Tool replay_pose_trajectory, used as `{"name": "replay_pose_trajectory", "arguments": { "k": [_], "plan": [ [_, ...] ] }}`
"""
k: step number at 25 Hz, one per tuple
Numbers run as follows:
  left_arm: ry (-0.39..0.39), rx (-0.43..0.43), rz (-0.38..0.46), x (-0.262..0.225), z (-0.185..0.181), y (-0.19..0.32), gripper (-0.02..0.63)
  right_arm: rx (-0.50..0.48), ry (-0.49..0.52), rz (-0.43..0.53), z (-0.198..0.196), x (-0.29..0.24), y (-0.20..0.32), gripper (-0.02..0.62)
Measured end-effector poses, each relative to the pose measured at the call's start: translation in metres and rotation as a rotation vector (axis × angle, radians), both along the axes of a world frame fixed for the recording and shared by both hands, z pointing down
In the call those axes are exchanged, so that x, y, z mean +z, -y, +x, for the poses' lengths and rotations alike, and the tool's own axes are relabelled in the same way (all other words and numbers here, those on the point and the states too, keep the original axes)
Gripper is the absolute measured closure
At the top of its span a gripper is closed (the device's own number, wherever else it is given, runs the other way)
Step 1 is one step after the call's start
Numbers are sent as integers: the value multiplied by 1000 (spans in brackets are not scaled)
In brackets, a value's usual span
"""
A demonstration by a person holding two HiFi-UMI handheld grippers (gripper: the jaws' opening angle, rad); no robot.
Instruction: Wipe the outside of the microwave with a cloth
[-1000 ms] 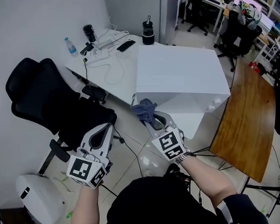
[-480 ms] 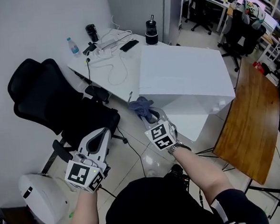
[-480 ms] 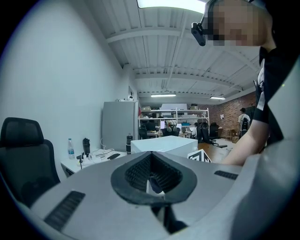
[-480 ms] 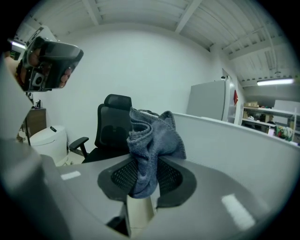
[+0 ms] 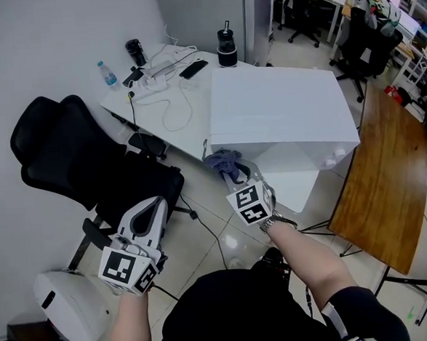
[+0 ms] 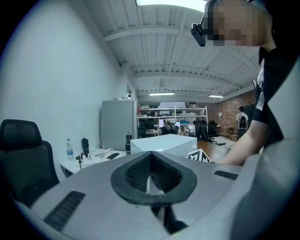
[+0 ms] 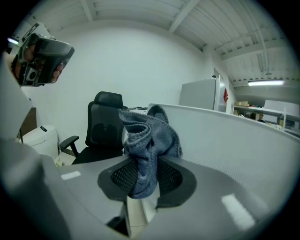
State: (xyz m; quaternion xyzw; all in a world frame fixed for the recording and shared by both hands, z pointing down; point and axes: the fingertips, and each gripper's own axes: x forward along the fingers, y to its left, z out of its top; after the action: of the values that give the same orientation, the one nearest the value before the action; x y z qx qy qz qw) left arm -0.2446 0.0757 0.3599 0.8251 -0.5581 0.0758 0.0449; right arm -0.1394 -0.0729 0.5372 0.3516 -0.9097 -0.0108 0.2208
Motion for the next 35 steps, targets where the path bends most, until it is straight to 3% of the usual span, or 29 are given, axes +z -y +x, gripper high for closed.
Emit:
{"name": "replay_pose_trajectory", "arguments": {
  "k": [18,35],
  "plan": [
    [-43,108,2,0,35,20,601,146,-54,-8,80,-2,12,500],
    [-45,209,-6,-6,129,51,601,278,-67,-33,201,0,26,500]
  ]
}}
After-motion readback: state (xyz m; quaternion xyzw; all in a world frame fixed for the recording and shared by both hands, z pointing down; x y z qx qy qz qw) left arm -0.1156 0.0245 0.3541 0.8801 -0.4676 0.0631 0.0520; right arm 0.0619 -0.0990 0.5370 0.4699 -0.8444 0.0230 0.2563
